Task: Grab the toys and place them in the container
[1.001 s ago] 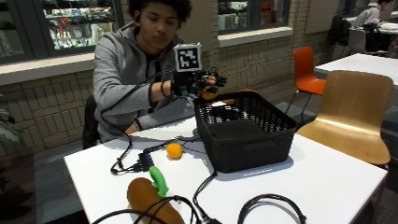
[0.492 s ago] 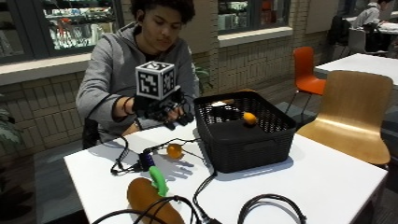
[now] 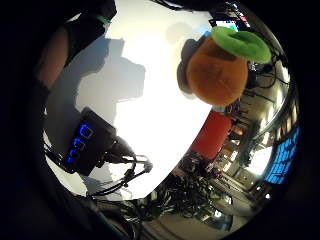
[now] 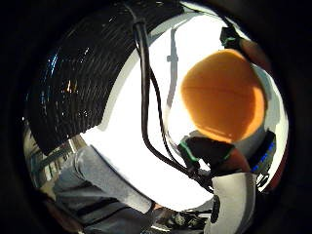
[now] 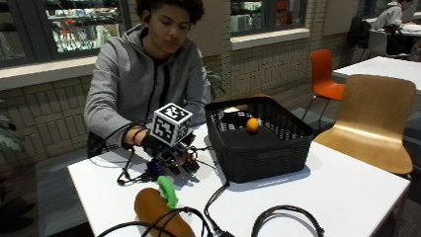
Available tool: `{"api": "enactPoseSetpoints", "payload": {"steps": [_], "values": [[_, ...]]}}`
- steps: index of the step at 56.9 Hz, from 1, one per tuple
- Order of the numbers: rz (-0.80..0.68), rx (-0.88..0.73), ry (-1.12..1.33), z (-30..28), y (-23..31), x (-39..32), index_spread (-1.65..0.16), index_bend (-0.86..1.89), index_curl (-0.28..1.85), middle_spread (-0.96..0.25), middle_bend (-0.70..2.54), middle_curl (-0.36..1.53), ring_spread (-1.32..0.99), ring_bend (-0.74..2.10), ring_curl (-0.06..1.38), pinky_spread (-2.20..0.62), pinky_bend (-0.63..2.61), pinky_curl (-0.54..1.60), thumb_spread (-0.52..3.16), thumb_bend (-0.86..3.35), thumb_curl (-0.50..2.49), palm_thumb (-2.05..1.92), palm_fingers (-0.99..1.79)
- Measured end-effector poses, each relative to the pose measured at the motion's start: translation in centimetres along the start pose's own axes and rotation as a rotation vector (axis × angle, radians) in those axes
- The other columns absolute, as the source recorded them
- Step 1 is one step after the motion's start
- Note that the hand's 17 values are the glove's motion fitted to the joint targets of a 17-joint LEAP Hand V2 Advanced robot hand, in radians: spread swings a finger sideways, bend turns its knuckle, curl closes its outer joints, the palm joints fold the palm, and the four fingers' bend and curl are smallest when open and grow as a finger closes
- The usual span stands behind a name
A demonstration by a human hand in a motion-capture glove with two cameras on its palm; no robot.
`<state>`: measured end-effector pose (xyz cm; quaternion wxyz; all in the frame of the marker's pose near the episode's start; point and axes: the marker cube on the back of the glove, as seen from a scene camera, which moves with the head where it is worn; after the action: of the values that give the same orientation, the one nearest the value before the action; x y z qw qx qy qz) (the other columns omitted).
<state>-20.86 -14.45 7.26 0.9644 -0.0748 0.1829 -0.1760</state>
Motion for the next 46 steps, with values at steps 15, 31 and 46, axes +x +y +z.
{"api": "enactPoseSetpoints", "payload": {"steps": [15,31,46], "values": [[-0.038,0.017,-0.029,0.2,-0.7,-1.1,-0.27,0.52,0.49,0.02,0.12,0.24,-0.11,0.14,0.25,-0.03,0.72,0.38,1.31,0.02,0.32,0.38,-0.11],[-0.076,0.194,0.04,-1.0,-0.4,-1.8,-0.22,1.12,0.64,0.0,0.22,0.26,-0.12,0.11,0.15,-0.03,0.6,0.34,1.4,0.13,0.36,0.61,-0.01],[-0.069,0.442,-0.017,-10.2,-0.6,-2.4,-0.17,1.14,0.64,-0.07,0.4,0.36,-0.16,0.17,0.14,-0.04,0.49,0.32,1.42,0.15,0.36,0.69,0.09]]}}
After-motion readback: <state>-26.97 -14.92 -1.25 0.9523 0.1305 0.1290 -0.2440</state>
